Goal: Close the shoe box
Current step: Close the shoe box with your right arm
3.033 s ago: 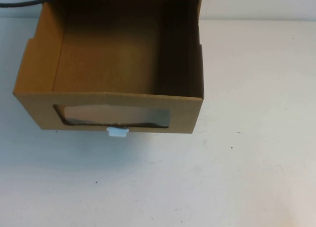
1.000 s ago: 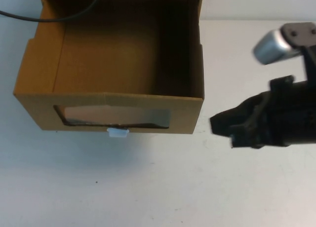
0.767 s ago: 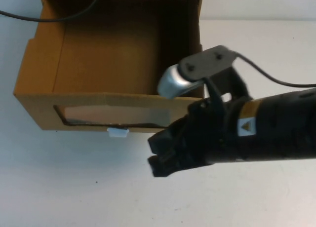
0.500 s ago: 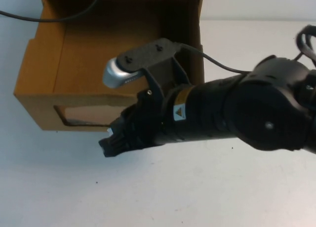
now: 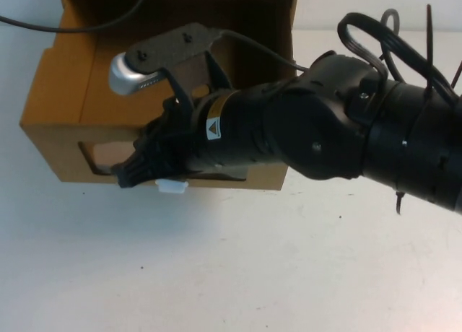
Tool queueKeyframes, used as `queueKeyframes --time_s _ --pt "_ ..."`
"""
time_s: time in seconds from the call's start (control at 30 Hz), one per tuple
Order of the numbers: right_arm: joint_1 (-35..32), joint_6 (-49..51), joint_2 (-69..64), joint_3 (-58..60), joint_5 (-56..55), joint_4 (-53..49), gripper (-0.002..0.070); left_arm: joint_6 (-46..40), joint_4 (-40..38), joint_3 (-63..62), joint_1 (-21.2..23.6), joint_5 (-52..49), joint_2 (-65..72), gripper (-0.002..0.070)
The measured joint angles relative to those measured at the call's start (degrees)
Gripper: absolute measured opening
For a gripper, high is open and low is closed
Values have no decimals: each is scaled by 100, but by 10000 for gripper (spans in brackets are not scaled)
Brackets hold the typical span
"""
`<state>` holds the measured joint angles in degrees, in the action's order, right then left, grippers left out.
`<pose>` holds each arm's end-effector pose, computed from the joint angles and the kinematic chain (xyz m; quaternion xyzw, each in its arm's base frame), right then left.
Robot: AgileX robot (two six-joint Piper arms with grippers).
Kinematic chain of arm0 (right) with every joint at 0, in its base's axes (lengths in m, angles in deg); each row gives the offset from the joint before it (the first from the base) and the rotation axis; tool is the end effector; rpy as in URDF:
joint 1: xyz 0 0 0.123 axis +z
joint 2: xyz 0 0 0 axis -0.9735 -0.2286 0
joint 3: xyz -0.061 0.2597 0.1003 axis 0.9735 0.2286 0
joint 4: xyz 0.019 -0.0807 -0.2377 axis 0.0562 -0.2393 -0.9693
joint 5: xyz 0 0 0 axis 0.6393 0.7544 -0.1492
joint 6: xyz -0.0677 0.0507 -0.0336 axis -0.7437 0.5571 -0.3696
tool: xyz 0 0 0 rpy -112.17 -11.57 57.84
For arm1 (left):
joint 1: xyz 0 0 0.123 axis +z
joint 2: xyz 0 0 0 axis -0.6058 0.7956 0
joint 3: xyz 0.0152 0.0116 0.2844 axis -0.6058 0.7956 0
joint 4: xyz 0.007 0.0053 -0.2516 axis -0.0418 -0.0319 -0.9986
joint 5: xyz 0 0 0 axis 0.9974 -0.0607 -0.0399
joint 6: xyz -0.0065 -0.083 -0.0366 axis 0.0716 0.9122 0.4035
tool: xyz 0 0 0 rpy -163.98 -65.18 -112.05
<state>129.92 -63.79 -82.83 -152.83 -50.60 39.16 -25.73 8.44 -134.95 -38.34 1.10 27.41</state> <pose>0.2346 0.3151 0.3451 -0.3567 0.8103 0.2355 0.4008 0.4392 -0.0612 0.4017 0.2393 0.8442 -0.2331 0.4192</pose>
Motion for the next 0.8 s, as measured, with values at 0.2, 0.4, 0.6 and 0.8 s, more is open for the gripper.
queueKeyframes --time_s 0.2,0.4,0.6,0.8 --pt "-401 0 -30 -170 -85 0 -11 5 -10 0 0 -5 0 -5" --pt "-676 0 -297 -573 -88 0 -11 5 -10 0 0 -14 0 -5" --pt "-874 0 -719 -1173 -101 0 -11 5 -10 0 0 -14 0 -5" --pt "-1105 0 -1213 -1867 -88 0 -11 13 -10 0 0 -14 0 -5"
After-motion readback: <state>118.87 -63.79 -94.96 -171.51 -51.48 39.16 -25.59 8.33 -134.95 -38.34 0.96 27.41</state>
